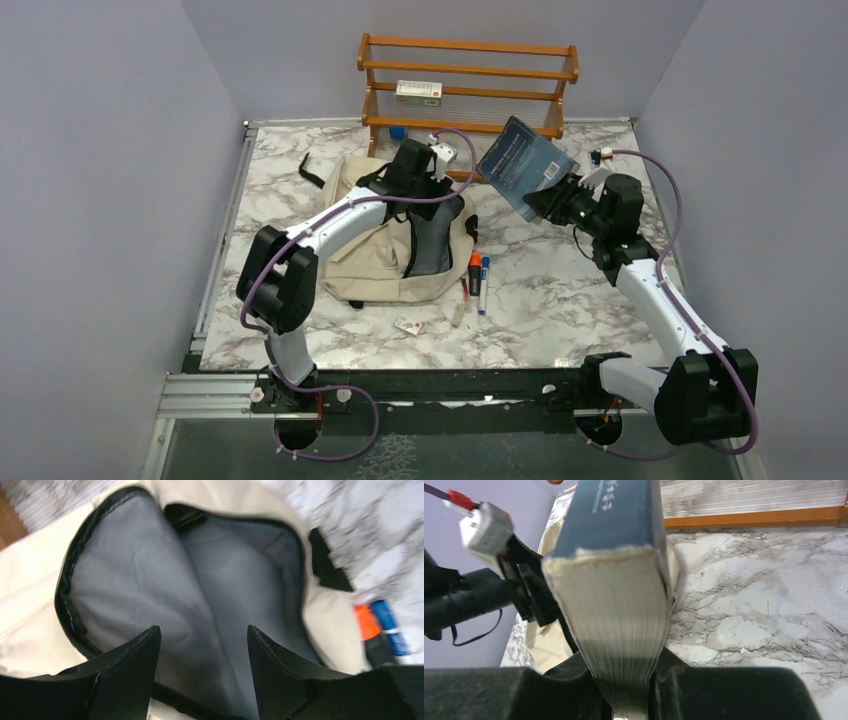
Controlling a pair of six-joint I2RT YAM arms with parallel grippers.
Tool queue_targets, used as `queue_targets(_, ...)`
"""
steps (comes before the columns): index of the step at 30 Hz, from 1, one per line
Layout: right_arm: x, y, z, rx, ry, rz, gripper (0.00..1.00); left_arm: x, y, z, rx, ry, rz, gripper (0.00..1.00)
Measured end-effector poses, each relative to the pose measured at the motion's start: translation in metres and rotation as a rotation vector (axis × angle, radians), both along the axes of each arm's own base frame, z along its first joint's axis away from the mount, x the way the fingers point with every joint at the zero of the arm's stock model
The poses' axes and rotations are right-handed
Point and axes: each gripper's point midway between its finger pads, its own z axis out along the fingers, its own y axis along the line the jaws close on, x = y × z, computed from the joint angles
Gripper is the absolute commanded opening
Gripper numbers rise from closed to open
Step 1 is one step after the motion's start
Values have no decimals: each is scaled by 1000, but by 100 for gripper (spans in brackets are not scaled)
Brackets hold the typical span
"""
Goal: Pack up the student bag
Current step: Pick up the book from the center of the board.
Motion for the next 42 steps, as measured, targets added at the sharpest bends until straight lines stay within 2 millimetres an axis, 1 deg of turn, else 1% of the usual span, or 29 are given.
queue_targets(3,-1,-1,-2,-4,9,-2,0,-3,7,-20,121,7,30,65)
queue_targets(8,-2,-2,-8,-9,34,-9,0,1,19,-40,268,-5,84,66)
queue_targets(17,-3,-3,-9,-17,36,-10,0,6,16,-56,330,0,101,68)
queue_targets(19,-3,-3,-9,-17,36,-10,0,6,16,-58,341,-4,104,66)
queue_targets(21,-3,-3,-9,-17,36,-10,0,5,15,-60,356,-7,107,61)
queue_targets(27,-3,-3,-9,-17,36,-10,0,5,21,-63,398,-15,115,39)
queue_targets(30,-3,-3,-9,-17,36,-10,0,5,22,-63,407,-14,114,25)
queue_targets(33,-3,-3,-9,-17,36,-10,0,4,22,-63,412,-12,113,9)
queue_targets(35,-3,-3,-9,-17,36,-10,1,2,22,-64,416,-8,110,1)
queue_targets(36,-3,-3,-9,-17,36,-10,0,2,23,-64,417,-6,110,0)
queue_targets(42,-4,-2,-6,-14,28,-6,0,1,24,-63,419,-3,111,0)
